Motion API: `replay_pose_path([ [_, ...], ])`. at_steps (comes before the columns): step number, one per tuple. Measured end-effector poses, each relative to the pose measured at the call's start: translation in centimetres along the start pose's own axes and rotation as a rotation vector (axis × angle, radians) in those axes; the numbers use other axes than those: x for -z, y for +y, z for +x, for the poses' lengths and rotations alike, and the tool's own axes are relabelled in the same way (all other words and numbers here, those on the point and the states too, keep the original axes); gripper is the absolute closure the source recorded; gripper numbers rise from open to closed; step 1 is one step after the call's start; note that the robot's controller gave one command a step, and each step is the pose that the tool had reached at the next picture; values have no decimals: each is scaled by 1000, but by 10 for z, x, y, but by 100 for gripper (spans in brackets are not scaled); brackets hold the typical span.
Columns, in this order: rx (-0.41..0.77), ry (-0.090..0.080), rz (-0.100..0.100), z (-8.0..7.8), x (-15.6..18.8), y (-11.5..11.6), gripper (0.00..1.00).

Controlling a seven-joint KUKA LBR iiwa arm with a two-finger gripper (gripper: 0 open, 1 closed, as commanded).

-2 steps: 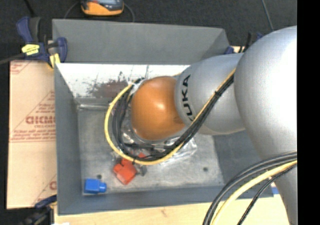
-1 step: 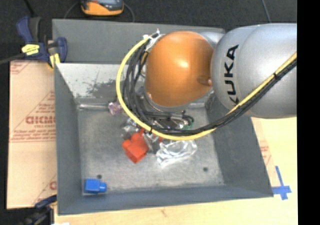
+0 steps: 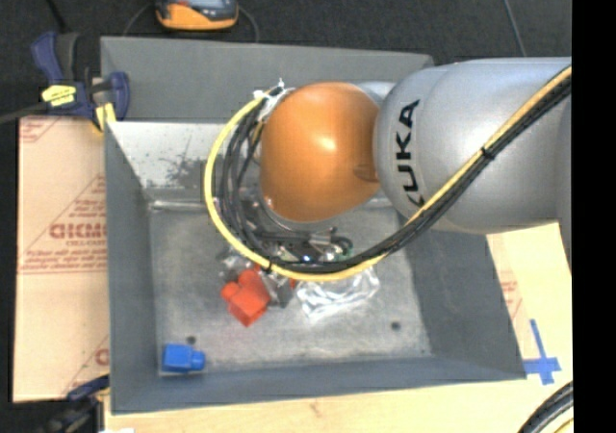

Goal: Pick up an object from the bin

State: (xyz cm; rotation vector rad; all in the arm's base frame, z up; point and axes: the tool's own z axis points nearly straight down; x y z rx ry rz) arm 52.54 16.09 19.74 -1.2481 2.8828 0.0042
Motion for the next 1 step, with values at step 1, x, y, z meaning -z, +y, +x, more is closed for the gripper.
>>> replay_pose_path([
  [1,318,4,2,10,-127,-50,100],
])
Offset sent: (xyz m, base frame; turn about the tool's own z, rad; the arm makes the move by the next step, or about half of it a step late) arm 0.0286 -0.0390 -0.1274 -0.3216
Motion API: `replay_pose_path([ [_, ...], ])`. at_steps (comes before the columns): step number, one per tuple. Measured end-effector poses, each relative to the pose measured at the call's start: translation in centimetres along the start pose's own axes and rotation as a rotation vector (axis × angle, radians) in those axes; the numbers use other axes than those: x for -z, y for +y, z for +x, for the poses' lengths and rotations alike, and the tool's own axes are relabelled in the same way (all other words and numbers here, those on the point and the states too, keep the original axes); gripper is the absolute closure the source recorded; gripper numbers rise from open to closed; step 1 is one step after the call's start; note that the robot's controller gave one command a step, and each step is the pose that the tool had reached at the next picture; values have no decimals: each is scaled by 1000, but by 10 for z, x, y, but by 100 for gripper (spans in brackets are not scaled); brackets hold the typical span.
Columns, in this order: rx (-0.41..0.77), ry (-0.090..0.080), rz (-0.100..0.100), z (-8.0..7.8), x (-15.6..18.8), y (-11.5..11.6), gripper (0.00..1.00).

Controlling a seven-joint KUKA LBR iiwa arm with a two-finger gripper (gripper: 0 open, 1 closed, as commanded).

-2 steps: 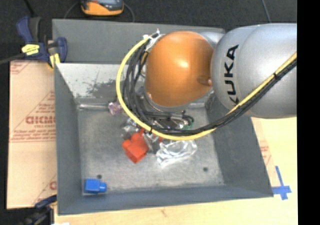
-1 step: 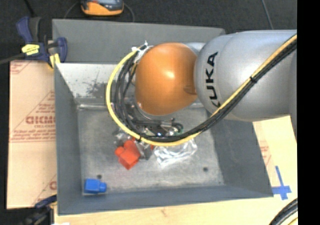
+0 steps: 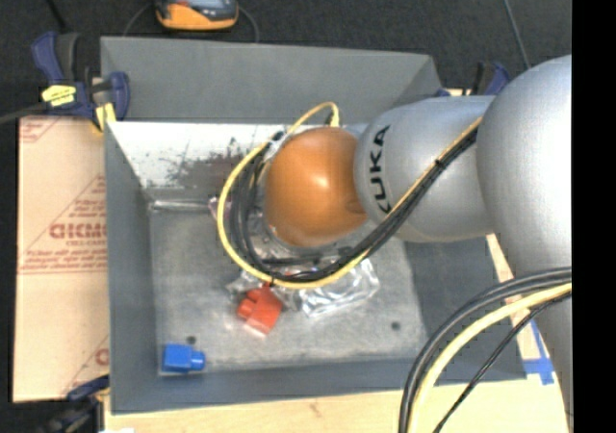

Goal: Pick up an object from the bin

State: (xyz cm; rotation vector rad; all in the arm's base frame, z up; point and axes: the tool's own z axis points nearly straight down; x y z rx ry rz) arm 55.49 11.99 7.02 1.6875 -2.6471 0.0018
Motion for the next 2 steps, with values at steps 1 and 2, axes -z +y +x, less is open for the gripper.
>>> replay_pose_path([
  [1,-1,-3,1,-1,0,0,0],
  [2,-3,-5,-1,-2,0,1,100],
])
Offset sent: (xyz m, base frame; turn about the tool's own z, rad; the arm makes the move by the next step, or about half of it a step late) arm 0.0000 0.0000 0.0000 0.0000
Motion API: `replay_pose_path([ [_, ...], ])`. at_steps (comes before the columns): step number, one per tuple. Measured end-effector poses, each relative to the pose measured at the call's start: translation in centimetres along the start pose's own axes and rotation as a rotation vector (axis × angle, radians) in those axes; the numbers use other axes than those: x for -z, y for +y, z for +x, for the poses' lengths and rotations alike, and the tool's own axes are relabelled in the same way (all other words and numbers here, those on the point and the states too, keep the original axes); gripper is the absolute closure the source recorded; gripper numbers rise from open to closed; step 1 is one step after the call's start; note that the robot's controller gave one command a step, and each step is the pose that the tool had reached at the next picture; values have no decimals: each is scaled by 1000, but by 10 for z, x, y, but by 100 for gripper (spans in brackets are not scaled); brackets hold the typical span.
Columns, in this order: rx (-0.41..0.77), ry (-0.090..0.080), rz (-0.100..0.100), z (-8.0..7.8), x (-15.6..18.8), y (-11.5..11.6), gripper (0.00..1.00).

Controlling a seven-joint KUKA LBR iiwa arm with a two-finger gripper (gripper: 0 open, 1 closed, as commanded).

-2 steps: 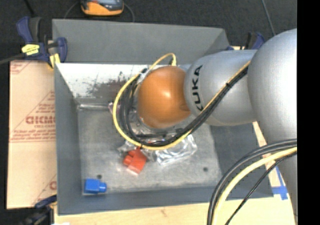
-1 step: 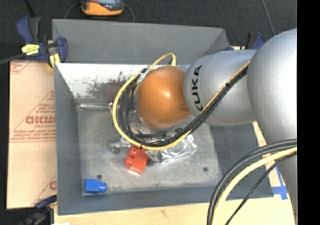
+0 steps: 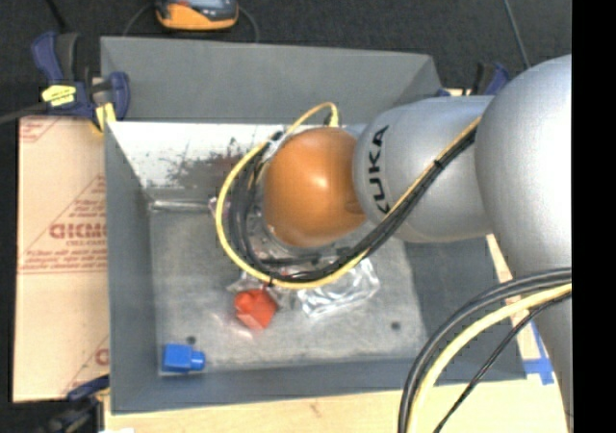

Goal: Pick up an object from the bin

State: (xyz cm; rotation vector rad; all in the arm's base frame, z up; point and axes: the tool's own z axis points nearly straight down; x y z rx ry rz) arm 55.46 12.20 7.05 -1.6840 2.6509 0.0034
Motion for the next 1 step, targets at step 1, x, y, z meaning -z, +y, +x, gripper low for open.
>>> replay_pose_path([
  [1,-41,-5,10,-18,146,0,100],
])
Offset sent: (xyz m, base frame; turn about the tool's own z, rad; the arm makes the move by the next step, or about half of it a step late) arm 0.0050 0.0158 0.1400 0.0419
